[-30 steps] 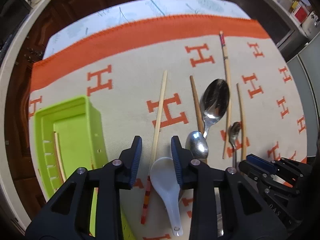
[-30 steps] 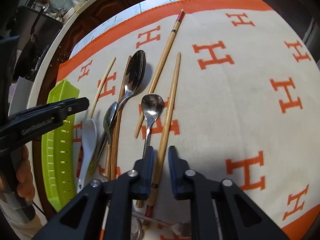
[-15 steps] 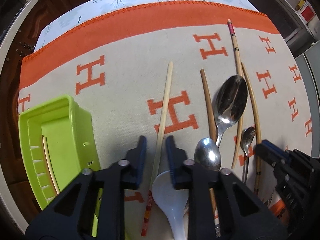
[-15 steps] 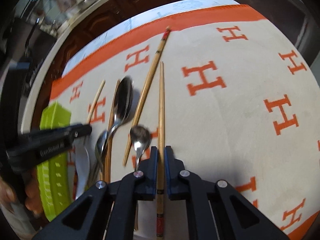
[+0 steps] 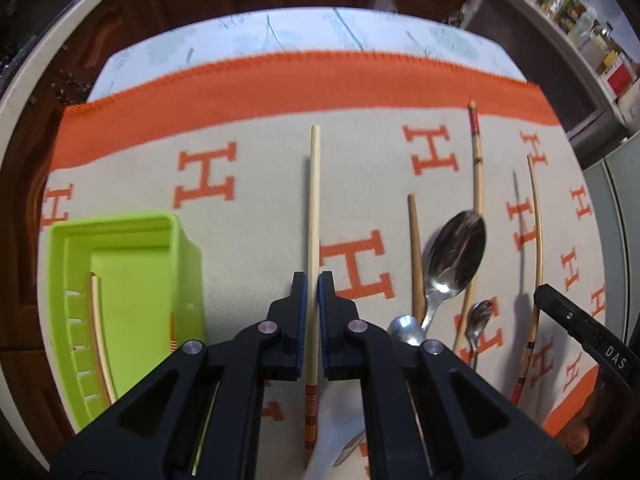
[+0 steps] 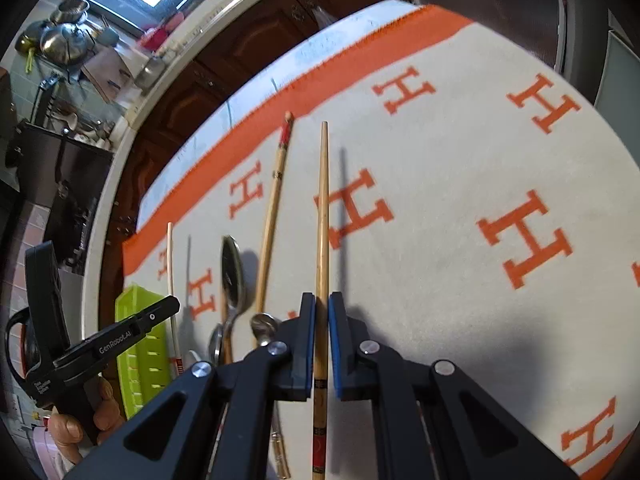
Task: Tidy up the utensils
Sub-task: 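Grasp a plain wooden chopstick with the left tool while the right tool grasps a wooden chopstick, then carry both chopsticks into the green tray and open both tools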
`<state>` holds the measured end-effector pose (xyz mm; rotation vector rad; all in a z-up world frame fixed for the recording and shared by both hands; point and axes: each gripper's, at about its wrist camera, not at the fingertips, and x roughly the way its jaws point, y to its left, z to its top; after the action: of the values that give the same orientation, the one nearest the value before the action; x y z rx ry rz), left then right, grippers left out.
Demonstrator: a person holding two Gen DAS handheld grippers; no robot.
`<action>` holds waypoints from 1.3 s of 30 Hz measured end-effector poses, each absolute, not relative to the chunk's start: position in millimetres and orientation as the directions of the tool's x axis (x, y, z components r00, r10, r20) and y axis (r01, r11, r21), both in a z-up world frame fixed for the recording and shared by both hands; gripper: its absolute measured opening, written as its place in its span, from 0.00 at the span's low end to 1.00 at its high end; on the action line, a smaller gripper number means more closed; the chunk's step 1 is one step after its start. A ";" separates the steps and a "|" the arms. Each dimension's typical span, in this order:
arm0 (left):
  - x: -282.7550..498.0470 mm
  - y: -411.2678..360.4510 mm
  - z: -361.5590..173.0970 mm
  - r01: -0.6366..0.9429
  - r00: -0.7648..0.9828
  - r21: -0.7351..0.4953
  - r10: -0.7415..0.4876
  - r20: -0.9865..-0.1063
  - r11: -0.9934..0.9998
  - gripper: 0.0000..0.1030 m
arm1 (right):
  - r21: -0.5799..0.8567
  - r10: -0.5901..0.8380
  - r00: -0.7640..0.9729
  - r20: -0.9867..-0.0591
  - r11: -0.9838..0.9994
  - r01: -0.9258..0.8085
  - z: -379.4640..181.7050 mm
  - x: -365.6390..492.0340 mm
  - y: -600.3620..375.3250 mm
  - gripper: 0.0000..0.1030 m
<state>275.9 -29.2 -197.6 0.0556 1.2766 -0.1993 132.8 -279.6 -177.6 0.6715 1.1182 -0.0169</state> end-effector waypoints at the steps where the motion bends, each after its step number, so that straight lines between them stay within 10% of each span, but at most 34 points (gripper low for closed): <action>1: 275.5 -26.6 -190.5 0.179 0.285 -0.077 -0.127 -0.950 0.981 0.03 | 0.493 0.315 0.465 -0.827 0.805 0.330 -173.5 132.3 -279.0 0.06; 17: 199.0 19.7 -93.2 0.185 0.399 -0.096 -0.164 -0.902 0.978 0.03 | 0.535 0.408 0.489 -0.771 0.832 0.149 -120.3 110.9 -222.1 0.06; 39: 132.5 128.2 -108.2 -0.017 0.481 -0.024 -0.013 -0.877 1.000 0.04 | 0.533 0.552 0.326 -0.768 0.832 -0.153 -100.7 108.9 -56.7 0.06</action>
<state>132.5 128.2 -108.2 -0.0313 1.0693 0.0027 108.9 -56.7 -100.7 0.4001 1.1532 0.4779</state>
